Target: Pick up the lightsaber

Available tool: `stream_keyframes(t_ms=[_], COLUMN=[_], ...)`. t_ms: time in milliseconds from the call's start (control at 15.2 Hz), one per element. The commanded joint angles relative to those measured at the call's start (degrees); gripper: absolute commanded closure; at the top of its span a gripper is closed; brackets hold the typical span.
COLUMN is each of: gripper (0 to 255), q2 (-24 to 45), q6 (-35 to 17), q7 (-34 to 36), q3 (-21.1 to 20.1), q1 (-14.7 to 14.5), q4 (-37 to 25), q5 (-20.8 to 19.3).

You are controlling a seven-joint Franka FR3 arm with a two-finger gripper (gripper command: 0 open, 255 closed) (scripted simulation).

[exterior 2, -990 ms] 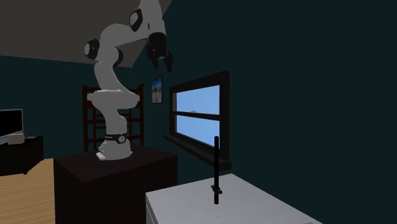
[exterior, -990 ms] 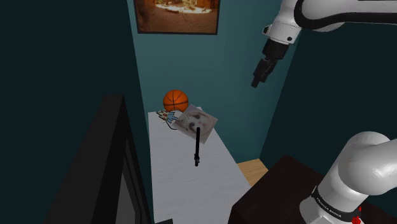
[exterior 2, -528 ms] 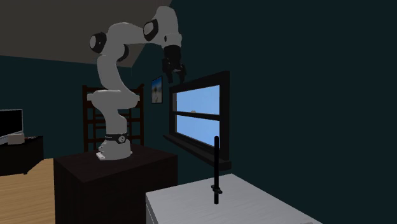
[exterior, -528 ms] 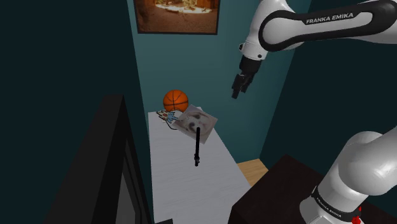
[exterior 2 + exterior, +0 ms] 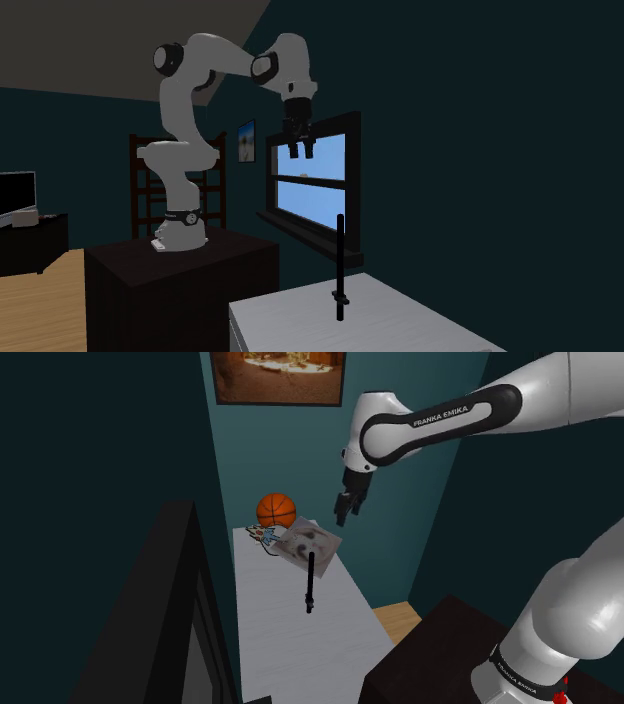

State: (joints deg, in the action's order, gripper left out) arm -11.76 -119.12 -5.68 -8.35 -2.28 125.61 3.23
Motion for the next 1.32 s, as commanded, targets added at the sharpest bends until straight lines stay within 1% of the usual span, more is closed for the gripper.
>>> stream_keyframes(t_ms=[0,396,726,1254], gripper=[0,0,0,0], q2=[4.05,17.15,27.81,31.01], q6=[-2.0,-5.74,-7.15,-12.08], q7=[0.87,3.59,5.66,6.3], q3=[-0.78,-2.14,-2.29,-1.9], q1=[-0.25,-1.25,-2.76,-3.04], q4=[-1.25,-7.96,-14.96,-13.18], q5=[-0.89,-4.6,-7.83,-8.75])
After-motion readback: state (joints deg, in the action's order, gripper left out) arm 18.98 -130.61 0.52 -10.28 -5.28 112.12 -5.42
